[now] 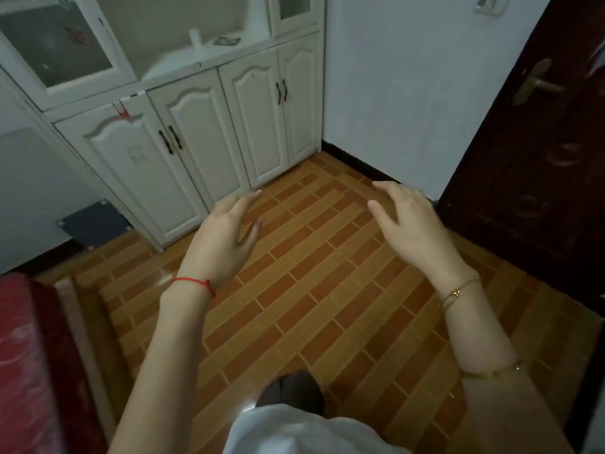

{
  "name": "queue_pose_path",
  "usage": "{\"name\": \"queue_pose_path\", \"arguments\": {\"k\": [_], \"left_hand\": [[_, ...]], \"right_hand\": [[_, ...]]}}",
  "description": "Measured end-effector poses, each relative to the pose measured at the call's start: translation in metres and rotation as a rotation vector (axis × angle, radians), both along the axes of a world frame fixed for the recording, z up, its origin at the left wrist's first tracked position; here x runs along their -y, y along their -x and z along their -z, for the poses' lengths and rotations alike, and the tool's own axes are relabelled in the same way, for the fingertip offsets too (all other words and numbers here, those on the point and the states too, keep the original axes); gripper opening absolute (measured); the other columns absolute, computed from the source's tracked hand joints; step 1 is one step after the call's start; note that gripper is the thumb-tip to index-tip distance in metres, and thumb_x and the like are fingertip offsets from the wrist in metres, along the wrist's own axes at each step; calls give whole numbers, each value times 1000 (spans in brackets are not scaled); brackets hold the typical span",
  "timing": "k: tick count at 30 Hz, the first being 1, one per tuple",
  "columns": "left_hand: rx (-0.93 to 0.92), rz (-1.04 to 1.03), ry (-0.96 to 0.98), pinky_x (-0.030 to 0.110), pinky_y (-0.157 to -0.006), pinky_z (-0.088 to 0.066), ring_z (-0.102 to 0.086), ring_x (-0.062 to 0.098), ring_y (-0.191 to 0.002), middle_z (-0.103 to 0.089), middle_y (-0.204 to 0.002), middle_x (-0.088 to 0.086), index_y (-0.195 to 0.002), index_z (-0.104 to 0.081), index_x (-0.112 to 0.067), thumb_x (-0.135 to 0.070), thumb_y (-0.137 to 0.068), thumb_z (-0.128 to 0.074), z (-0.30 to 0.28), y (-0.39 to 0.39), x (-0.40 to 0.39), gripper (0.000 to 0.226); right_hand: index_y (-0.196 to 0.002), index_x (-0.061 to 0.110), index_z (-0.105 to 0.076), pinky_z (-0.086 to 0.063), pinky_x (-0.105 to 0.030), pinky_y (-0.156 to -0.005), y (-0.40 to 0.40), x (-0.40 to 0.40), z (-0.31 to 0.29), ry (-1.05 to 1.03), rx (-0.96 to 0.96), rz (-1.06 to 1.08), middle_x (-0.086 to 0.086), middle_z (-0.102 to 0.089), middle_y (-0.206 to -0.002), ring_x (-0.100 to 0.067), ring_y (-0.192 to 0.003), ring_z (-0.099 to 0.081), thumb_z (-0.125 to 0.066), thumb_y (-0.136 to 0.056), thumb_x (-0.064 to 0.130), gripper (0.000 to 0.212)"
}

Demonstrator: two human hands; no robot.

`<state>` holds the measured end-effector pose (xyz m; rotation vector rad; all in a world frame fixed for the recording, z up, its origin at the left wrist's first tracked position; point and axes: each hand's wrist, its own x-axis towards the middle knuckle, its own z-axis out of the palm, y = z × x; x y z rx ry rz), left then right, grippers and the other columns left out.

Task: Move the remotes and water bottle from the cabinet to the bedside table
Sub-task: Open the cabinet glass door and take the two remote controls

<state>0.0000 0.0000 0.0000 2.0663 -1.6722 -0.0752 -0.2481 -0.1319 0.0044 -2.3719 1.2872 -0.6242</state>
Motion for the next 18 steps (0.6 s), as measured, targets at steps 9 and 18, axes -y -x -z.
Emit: {"name": "queue_pose_path", "arguments": {"k": [9, 18], "left_hand": [[1, -24, -29, 33, -104, -44, -52, 21, -126, -53, -139, 3, -142, -43, -21, -31, -99, -47, 22, -21, 54, 44], [-13, -4, -67, 34, -106, -43, -52, 21, -127, -54, -137, 3, -142, -43, -20, -31, -99, -47, 38, -79, 160, 44]], "right_hand": [[-144, 18, -43, -30, -35, -113, -26, 58, 19, -32, -70, 7, -3, -50, -144, -18, -139, -36, -40, -102, 39, 47], [-143, 18, -44, -34, -41, -114, -90, 161, 38, -69, -92, -8, -3, -50, -144, -18, -139, -36, -40, -102, 39, 46]]}}
